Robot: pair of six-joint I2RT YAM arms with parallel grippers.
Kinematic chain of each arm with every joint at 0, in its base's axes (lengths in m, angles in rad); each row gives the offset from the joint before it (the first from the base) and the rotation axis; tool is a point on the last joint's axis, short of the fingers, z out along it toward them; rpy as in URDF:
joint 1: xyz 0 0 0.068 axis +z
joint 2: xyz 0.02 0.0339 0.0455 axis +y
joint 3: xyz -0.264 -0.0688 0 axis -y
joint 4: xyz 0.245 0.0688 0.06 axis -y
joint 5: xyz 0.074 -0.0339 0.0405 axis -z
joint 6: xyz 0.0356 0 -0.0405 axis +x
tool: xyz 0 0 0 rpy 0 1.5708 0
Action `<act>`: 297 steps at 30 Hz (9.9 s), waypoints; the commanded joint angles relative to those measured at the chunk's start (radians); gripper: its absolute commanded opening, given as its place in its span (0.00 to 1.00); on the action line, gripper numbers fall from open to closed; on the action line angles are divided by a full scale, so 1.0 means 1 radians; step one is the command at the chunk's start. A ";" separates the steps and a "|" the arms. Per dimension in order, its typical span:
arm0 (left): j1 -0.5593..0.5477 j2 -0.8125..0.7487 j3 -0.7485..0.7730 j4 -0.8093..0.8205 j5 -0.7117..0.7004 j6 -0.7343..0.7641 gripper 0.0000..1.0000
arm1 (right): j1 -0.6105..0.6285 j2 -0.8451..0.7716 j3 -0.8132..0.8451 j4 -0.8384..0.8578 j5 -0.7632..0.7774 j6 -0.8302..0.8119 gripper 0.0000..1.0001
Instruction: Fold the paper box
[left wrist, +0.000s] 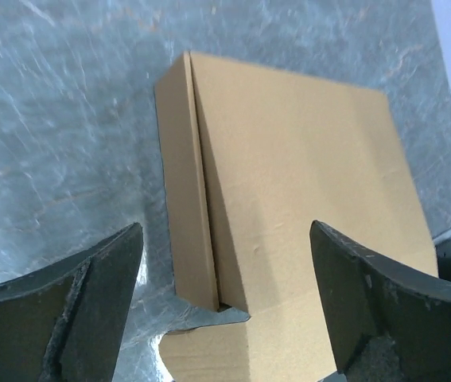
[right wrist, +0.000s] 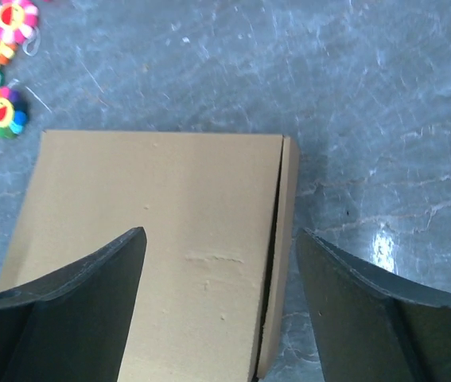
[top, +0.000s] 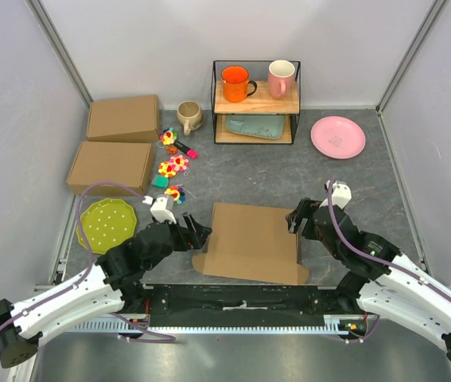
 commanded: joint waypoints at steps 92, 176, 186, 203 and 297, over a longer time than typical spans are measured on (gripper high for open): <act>0.241 0.486 0.042 0.429 0.096 0.029 0.59 | -0.204 0.428 -0.134 0.630 -0.133 -0.130 0.79; 0.408 0.206 -0.104 0.691 0.616 -0.154 0.02 | -0.261 -0.107 -0.135 0.399 -0.346 -0.058 0.00; 0.408 0.214 -0.010 0.614 0.622 -0.143 0.02 | -0.261 -0.070 -0.069 0.368 -0.350 -0.046 0.00; 0.409 0.365 0.131 0.504 0.486 -0.077 0.04 | -0.261 0.022 -0.071 0.396 -0.313 -0.043 0.00; 0.494 0.192 0.353 0.114 0.118 0.202 0.24 | -0.263 0.223 0.216 0.184 -0.074 -0.380 0.36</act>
